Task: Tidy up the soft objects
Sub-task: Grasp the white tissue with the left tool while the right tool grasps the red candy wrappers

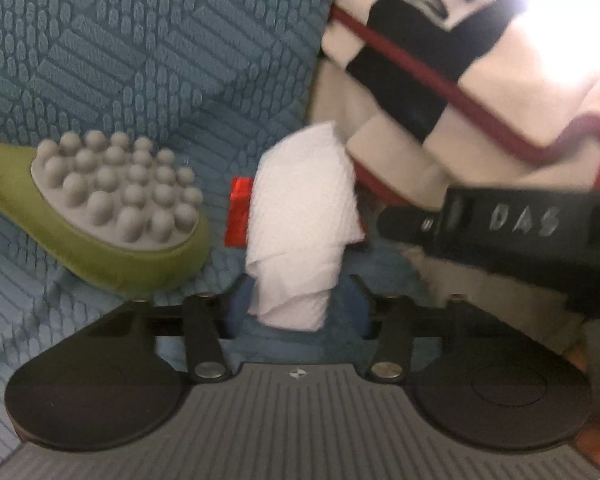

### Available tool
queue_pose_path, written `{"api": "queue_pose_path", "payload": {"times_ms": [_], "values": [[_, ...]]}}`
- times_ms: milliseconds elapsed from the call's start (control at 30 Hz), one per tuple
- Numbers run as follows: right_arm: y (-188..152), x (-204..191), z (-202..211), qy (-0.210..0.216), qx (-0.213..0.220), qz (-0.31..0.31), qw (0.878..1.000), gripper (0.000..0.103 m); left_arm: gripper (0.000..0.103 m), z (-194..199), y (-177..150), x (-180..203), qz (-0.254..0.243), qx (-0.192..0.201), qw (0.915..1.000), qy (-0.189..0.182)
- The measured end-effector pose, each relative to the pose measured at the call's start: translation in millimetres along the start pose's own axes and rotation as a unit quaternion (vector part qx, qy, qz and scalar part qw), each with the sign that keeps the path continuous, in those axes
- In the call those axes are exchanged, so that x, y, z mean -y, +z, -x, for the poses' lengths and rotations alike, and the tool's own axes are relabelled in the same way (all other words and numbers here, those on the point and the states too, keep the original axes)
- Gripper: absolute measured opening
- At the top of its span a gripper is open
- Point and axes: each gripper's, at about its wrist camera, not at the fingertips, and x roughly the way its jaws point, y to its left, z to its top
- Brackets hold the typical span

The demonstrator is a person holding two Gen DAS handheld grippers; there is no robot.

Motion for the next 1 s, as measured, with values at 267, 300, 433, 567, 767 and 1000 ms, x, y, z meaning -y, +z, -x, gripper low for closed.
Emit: {"api": "queue_pose_path", "payload": {"times_ms": [267, 300, 433, 567, 767, 1000], "values": [[-1, 0, 4, 0.002, 0.001, 0.0, 1.0, 0.038, 0.008, 20, 0, -15, 0.012, 0.025, 0.9996, 0.003], [-1, -1, 3, 0.004, 0.001, 0.001, 1.0, 0.039, 0.007, 26, 1, -16, 0.015, 0.029, 0.9995, 0.005], [-1, -6, 0, 0.007, 0.0, 0.01, 1.0, 0.04, 0.006, 44, -3, -19, 0.037, 0.023, 0.9989, 0.018], [-1, -14, -8, 0.003, -0.002, 0.029, 1.0, 0.043, 0.006, 59, -18, -24, 0.059, 0.02, 0.9975, 0.033], [2, -26, -29, -0.021, -0.008, 0.055, 0.998, 0.042, 0.005, 76, -37, -30, 0.1, 0.018, 0.9939, 0.043], [8, -41, -54, -0.043, -0.012, 0.087, 0.995, 0.042, 0.005, 86, -45, -31, 0.108, 0.018, 0.9931, 0.043]]}}
